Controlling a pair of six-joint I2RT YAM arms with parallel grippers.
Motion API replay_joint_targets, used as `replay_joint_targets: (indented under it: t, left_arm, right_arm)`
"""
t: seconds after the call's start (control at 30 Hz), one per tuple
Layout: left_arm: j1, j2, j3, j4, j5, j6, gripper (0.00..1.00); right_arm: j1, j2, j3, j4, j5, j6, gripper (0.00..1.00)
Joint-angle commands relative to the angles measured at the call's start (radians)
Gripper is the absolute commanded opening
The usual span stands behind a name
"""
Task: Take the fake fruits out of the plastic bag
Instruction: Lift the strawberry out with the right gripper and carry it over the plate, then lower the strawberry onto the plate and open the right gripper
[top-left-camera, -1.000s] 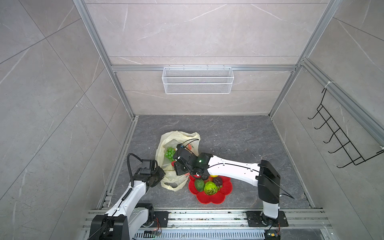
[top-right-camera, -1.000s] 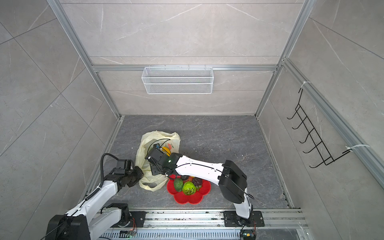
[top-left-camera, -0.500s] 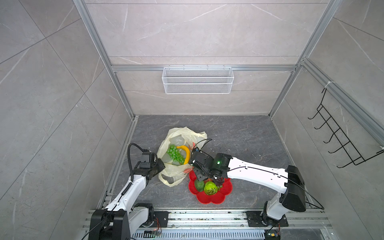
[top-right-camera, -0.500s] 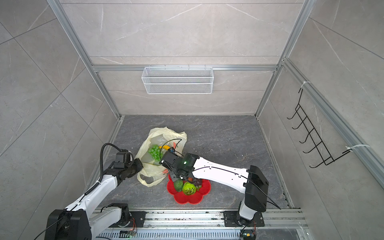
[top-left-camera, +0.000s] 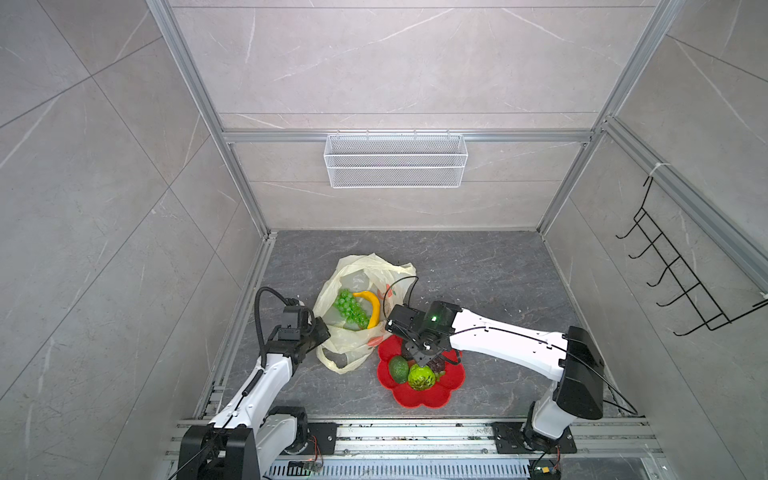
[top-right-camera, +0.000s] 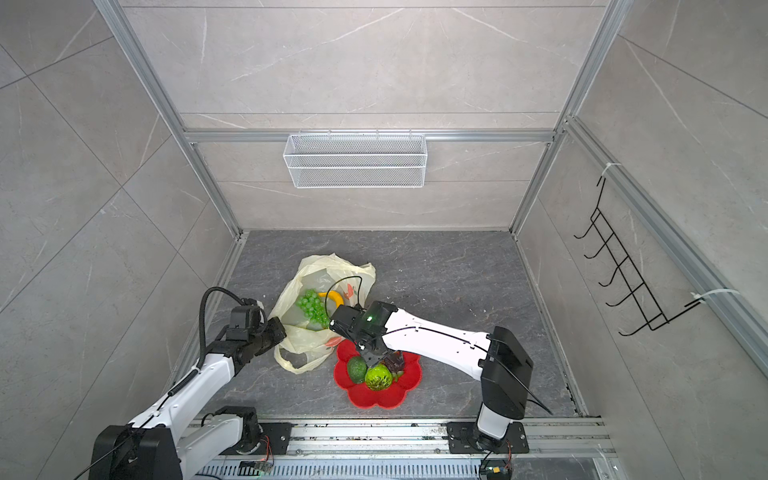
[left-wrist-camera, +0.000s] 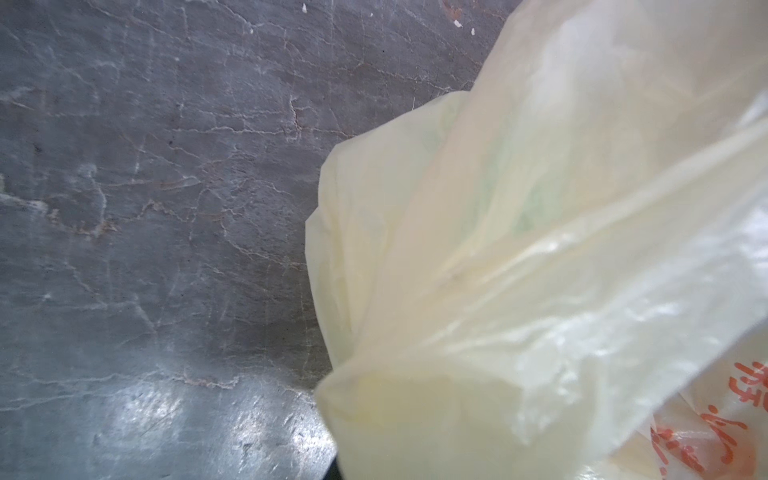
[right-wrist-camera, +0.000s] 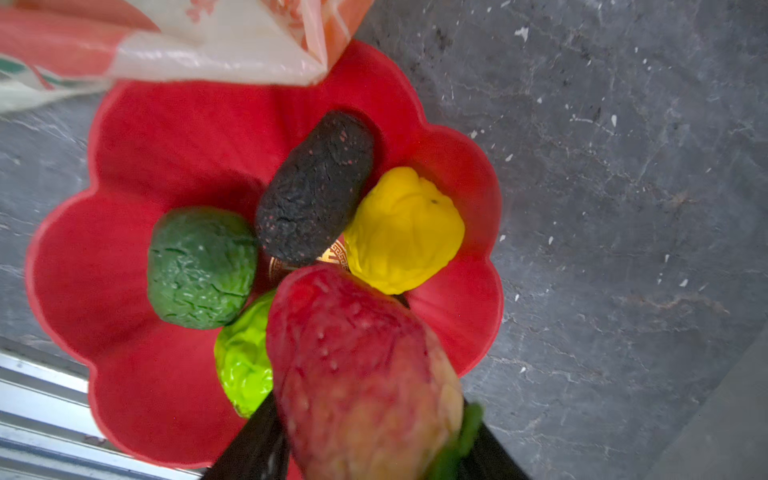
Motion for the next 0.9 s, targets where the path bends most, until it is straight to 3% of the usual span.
replay_joint_targets:
  t: [0.0,0.87]
  left_arm:
    - [-0.003,-0.021,-0.006,0.031,-0.009,0.023,0.06]
    - [-0.003,-0.029,-0.011,0.034,-0.011,0.023,0.06]
  right_arm:
    - [0.000,0.033,0.031,-0.078,0.011,-0.026,0.56]
    - [0.002,0.152,0.070,-0.105,-0.038,-0.078,0.57]
